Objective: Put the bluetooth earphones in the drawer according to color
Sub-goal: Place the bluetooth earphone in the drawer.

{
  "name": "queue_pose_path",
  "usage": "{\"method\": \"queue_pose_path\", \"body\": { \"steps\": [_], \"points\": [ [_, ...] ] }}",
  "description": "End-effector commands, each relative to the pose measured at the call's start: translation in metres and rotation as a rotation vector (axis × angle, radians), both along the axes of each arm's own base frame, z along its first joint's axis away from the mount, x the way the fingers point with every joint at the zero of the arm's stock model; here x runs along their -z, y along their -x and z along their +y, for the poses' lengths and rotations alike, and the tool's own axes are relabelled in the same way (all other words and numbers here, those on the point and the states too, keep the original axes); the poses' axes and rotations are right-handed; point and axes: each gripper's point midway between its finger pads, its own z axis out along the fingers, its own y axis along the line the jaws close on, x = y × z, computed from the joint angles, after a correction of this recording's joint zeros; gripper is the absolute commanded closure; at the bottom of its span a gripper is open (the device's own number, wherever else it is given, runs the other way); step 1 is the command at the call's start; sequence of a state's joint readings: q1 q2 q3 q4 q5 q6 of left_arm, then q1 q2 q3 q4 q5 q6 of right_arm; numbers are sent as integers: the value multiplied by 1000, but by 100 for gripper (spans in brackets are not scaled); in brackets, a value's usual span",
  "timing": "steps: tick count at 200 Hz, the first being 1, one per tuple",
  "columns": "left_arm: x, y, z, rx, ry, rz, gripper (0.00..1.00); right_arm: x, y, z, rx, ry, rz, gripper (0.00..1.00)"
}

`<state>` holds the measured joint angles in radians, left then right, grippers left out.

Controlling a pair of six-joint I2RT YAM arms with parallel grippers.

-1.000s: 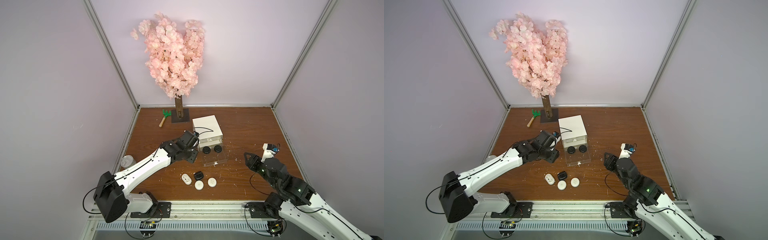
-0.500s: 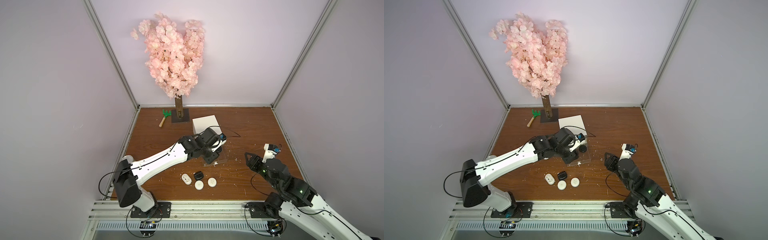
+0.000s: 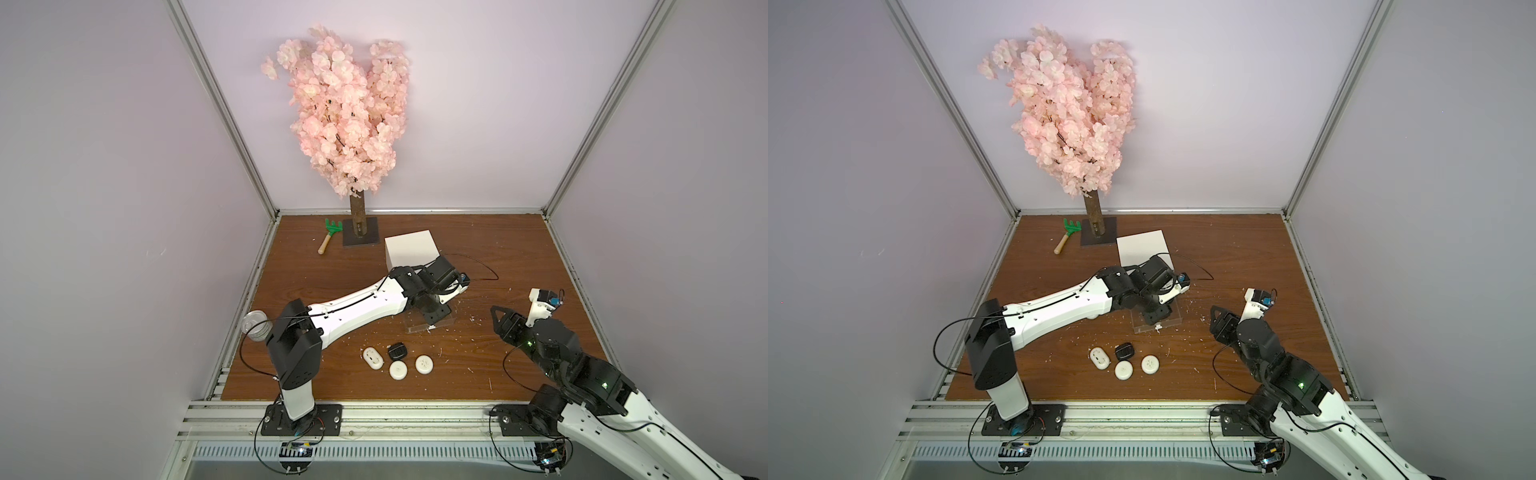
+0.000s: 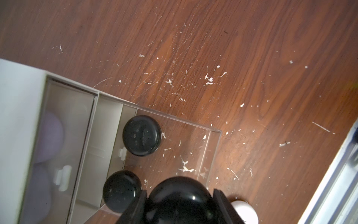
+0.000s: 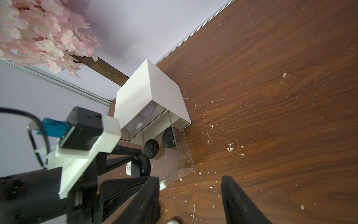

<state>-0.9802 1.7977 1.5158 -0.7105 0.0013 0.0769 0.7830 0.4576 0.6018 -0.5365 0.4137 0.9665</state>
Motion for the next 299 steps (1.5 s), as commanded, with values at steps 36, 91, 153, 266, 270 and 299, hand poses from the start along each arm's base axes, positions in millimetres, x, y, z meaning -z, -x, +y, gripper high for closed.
{"method": "queue_pose_path", "body": {
  "steps": [36, 91, 153, 266, 270, 299],
  "points": [
    [12, -9, -3, 12, -87, -62, 49, -16, -1, -4, 17, -17, -37, 41],
    [29, -15, -5, 3, -148, -80, 49, -15, -1, -5, 19, -18, -36, 41],
    [43, -18, -5, 1, -183, -78, 50, -14, 0, -6, 21, -19, -37, 41],
    [57, -19, -7, 7, -207, -60, 42, -16, 0, -8, 26, -13, -42, 41],
    [58, -19, -7, 6, -208, -60, 41, -17, 0, -8, 25, -15, -44, 41],
    [54, -19, -7, 8, -202, -62, 36, -17, -1, -8, 26, -9, -43, 41]
  ]
}}
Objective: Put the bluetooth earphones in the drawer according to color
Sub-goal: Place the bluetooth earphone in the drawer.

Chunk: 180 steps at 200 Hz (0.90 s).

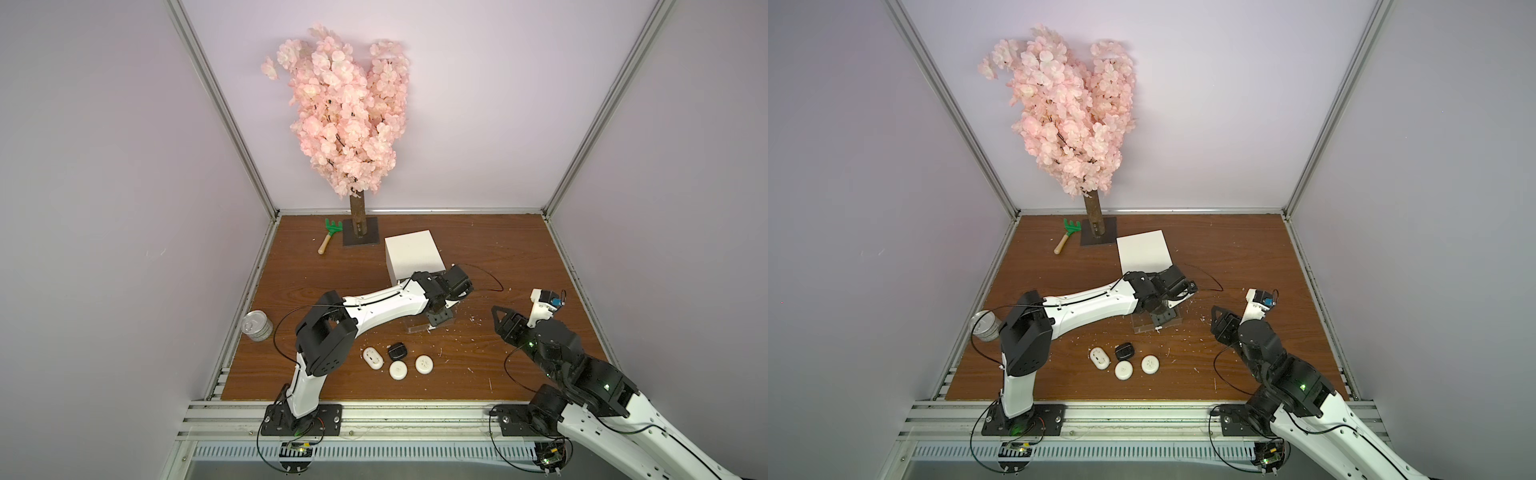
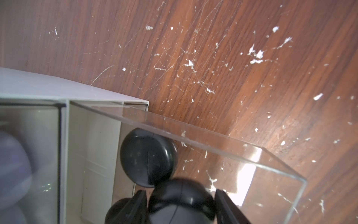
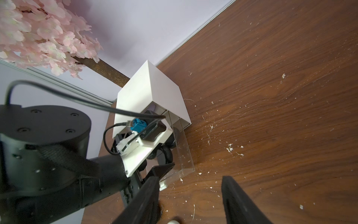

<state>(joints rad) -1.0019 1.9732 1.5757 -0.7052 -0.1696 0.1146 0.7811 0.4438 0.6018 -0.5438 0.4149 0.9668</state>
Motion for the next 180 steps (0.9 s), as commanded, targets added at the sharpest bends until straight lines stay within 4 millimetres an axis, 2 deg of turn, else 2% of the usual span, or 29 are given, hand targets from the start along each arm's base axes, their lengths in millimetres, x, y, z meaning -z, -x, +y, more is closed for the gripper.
{"method": "queue_pose_path", "body": {
  "steps": [1, 32, 55, 82, 111, 131, 154, 174, 176, 180],
  "points": [
    [3, 6, -5, 22, -14, 19, 36, -16, -2, -5, 22, -5, -39, 41],
    [2, 6, -4, 20, -17, 18, 35, -16, -2, -5, 21, -6, -37, 41],
    [-9, 2, -5, 16, -5, -10, 35, -17, -2, -5, 20, -9, -38, 41],
    [-39, -4, -5, -1, 41, -70, 35, -19, -2, -4, 18, -14, -40, 41],
    [-87, -9, 3, -42, 111, -155, 33, -18, -2, -4, 17, -16, -38, 41],
    [-122, -12, 20, -106, 151, -230, 31, -18, -2, -3, 16, -19, -36, 41],
    [-153, -3, 45, -174, 225, -265, 27, -18, -2, -2, 14, -24, -36, 41],
    [-165, 9, 70, -237, 303, -232, 24, -18, -2, -1, 11, -29, -37, 41],
    [-157, 12, 75, -246, 290, -218, 24, -18, -2, -1, 11, -30, -37, 41],
    [-152, 14, 82, -260, 291, -206, 24, -19, -2, -1, 10, -31, -38, 41]
  ]
}}
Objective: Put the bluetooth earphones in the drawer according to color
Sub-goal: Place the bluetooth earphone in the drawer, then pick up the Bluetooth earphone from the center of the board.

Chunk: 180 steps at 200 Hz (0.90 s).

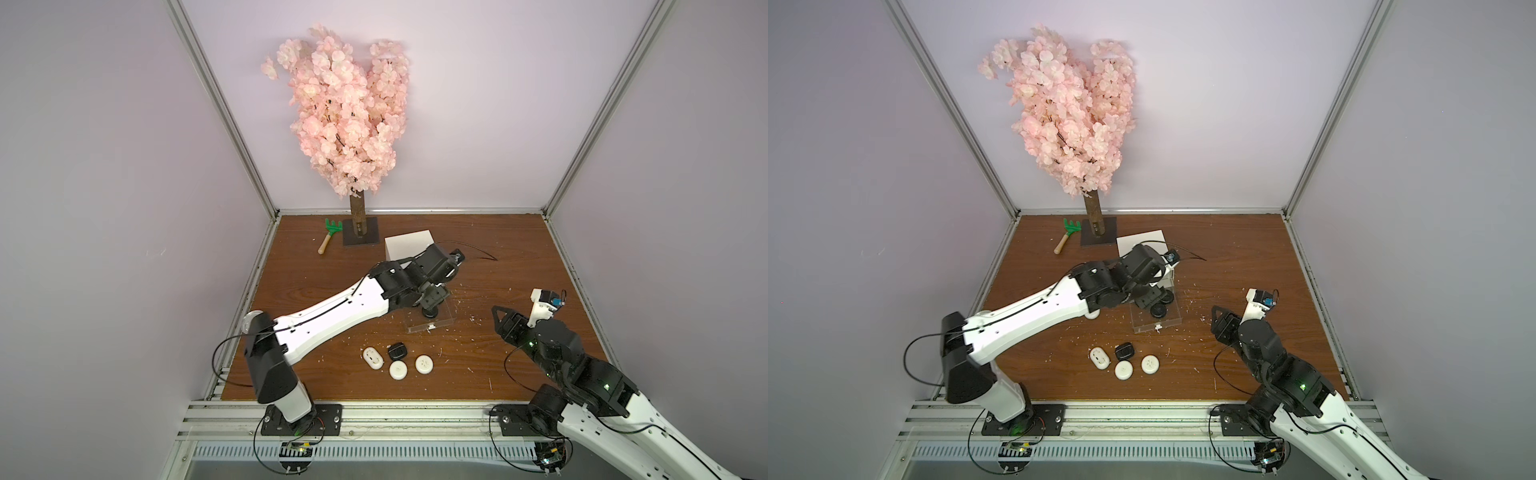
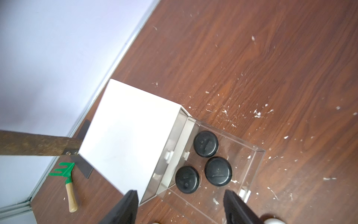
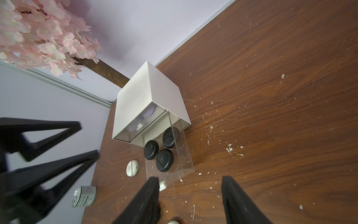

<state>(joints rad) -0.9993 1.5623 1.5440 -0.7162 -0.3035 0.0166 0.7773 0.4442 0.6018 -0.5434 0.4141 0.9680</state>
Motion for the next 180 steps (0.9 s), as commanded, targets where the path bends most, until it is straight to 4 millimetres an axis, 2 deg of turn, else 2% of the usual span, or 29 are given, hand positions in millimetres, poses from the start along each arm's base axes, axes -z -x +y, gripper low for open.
{"method": "queue_pose_path", "body": {
  "steps": [1, 16, 38, 67, 125, 180],
  "points": [
    [17, 14, 38, -98, 14, 76, 24, -19, -1, 0, 6, -31, -39, 41],
    [27, 21, 63, -164, 51, 120, 22, -18, -2, 0, 5, -30, -37, 41],
    [56, 29, 100, -285, 66, 184, 20, -16, -2, 2, 2, -30, -31, 41],
    [84, 42, 118, -379, 90, 256, 20, -14, -4, 5, -7, -34, -27, 42],
    [133, 66, 117, -423, 131, 418, 19, -13, -4, 6, -12, -30, -27, 41],
    [156, 80, 104, -401, 202, 521, 24, -13, -4, 5, -7, -28, -32, 41]
  ]
}}
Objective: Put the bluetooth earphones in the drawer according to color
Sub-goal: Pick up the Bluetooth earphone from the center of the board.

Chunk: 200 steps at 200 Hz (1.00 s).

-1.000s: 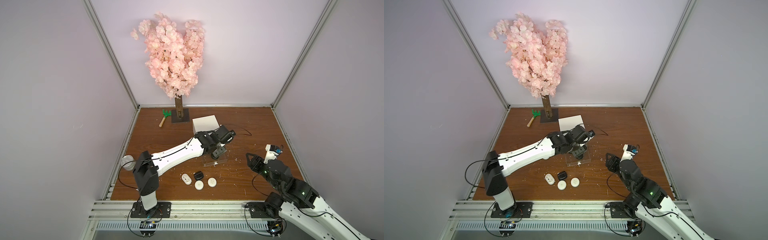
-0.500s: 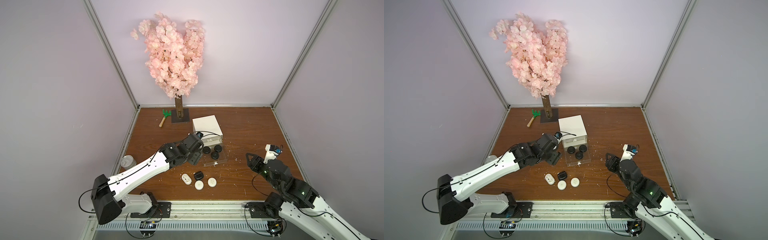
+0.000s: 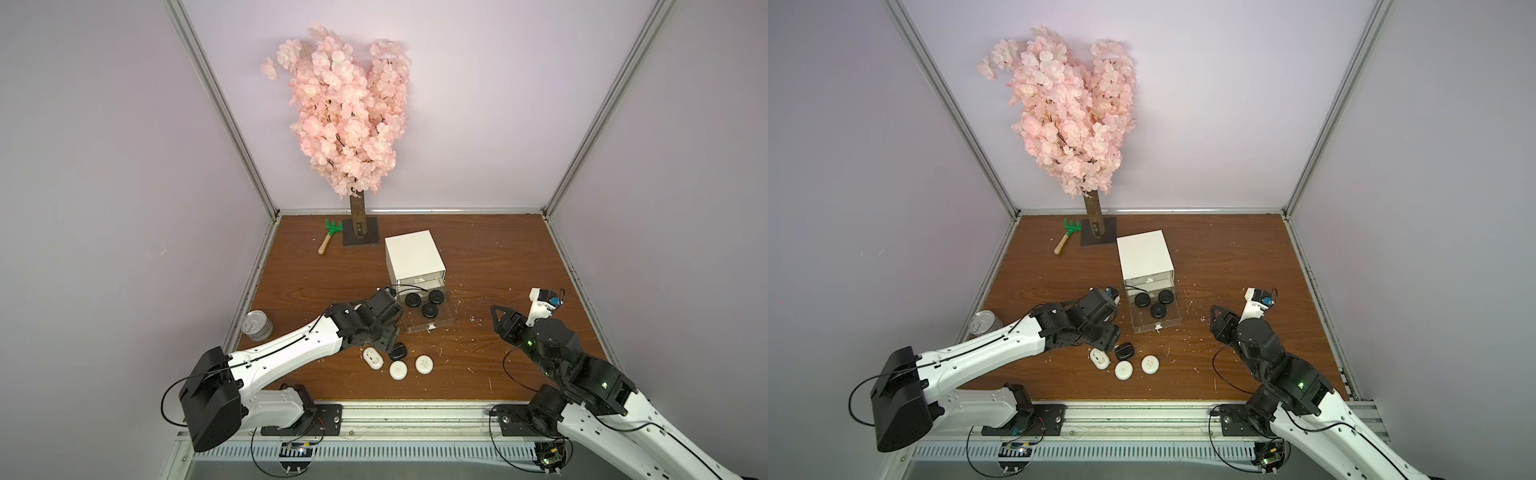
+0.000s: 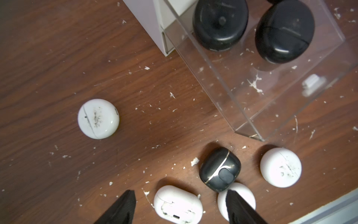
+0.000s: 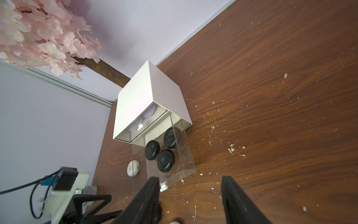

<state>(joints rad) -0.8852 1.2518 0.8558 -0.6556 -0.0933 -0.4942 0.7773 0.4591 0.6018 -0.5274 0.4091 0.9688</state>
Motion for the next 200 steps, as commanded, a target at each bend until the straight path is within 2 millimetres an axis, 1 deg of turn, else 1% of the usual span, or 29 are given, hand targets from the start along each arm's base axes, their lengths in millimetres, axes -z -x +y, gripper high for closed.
{"method": "queue_pose_path", "body": {
  "steps": [1, 31, 48, 92, 106, 142, 200],
  "points": [
    [-1, 3, -13, -12, 97, 29, 24, -12, -2, 2, -4, -25, -32, 41],
    [14, 12, -17, 7, 105, 69, 28, -13, -3, 1, -2, -16, -34, 41],
    [23, 20, -19, 23, 95, 88, 28, -13, -3, 1, -1, -15, -34, 41],
    [34, 29, -33, 57, 97, 103, 28, -11, -3, 2, 0, -18, -30, 41],
    [35, 30, -36, 61, 98, 102, 28, -12, -3, 2, -3, -20, -33, 41],
    [39, 31, -36, 59, 103, 100, 27, -12, -3, 2, -2, -17, -31, 41],
    [51, 31, -35, 51, 96, 98, 26, -10, -4, 3, -3, -12, -27, 41]
  ]
}}
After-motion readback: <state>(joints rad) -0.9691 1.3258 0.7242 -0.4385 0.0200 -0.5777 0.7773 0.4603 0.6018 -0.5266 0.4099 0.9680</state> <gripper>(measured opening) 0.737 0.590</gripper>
